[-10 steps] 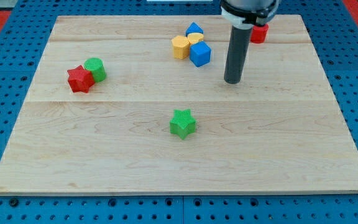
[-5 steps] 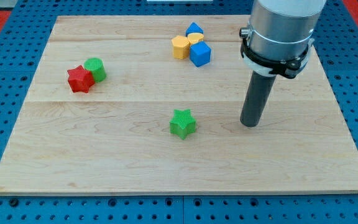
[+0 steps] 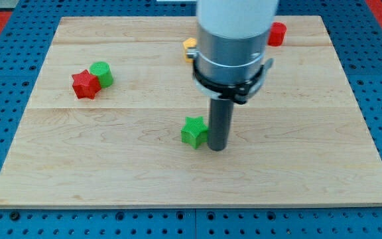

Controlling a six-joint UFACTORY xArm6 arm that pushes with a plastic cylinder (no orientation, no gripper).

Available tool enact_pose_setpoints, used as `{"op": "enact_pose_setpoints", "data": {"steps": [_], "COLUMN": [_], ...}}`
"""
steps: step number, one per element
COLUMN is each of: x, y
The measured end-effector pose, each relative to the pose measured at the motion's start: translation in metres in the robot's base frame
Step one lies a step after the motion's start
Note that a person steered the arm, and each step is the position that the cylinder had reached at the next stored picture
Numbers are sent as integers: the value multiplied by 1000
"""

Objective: Slide the green star closer to the green circle

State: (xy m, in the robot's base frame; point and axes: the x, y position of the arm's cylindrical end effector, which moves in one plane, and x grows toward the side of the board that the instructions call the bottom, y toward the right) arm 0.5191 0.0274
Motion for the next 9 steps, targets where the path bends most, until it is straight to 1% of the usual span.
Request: {"op": "enact_pose_setpoints", "data": {"steps": [3,4,5,6,9], "x": [0,-10,-36,-51,-52], "y": [-58,-62,-62,-55,8]}}
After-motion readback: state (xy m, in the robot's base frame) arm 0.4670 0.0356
